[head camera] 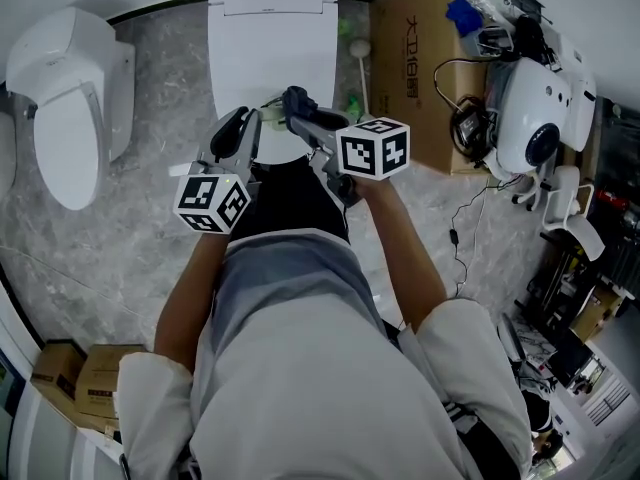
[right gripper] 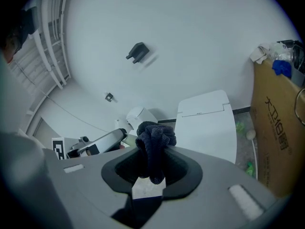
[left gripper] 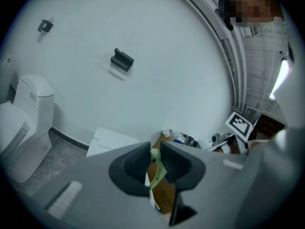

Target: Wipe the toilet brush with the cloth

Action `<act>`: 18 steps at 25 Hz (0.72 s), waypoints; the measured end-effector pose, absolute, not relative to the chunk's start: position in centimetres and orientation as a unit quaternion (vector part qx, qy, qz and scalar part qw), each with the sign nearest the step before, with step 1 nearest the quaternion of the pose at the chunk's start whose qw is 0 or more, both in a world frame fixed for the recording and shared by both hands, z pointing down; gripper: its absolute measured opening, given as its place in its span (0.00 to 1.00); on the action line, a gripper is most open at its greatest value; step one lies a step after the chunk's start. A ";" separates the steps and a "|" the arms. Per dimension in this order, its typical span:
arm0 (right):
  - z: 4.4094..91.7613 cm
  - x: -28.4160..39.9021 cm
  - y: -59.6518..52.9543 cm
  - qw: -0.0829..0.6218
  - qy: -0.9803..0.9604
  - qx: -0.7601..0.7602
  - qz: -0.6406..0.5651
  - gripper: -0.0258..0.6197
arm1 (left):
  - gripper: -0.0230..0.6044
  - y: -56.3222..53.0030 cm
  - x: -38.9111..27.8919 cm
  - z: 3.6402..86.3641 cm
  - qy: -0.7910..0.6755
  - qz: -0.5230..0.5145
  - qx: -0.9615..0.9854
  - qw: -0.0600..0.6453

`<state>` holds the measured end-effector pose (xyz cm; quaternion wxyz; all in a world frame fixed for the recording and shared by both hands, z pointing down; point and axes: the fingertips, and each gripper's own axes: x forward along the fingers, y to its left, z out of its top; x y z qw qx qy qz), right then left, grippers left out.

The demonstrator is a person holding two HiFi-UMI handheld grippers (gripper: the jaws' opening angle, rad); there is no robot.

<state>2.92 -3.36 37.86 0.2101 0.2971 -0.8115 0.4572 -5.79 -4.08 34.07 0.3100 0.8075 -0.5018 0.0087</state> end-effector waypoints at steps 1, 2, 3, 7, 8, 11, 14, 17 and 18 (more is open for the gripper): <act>37.6 2.8 -3.4 0.208 -0.812 0.296 0.457 0.18 | 0.04 -4.1 -5.8 34.0 -0.502 0.009 0.808 0.310; 37.3 2.7 -3.4 0.207 -0.813 0.295 0.456 0.18 | 0.04 -4.1 -5.8 34.0 -0.502 0.009 0.808 0.309; 37.1 2.6 -3.4 0.206 -0.815 0.294 0.455 0.18 | 0.04 -4.1 -5.9 34.0 -0.502 0.009 0.808 0.309; 36.3 2.0 -3.2 0.203 -0.819 0.290 0.452 0.18 | 0.04 -3.9 -6.0 34.0 -0.500 0.012 0.809 0.308; 36.1 1.9 -3.1 0.202 -0.820 0.289 0.451 0.18 | 0.04 -3.8 -6.1 34.0 -0.500 0.012 0.810 0.307; 35.5 1.6 -3.0 0.194 -0.822 0.286 0.453 0.18 | 0.04 -3.7 -6.1 33.9 -0.498 0.018 0.814 0.297; 35.0 1.5 -2.9 0.183 -0.821 0.286 0.459 0.18 | 0.04 -3.6 -6.0 33.8 -0.495 0.028 0.821 0.283; 34.3 1.3 -2.9 0.169 -0.823 0.283 0.463 0.18 | 0.04 -3.8 -6.0 33.8 -0.493 0.028 0.824 0.280; 34.2 1.3 -2.9 0.167 -0.824 0.283 0.462 0.18 | 0.04 -3.8 -6.0 33.8 -0.491 0.027 0.825 0.279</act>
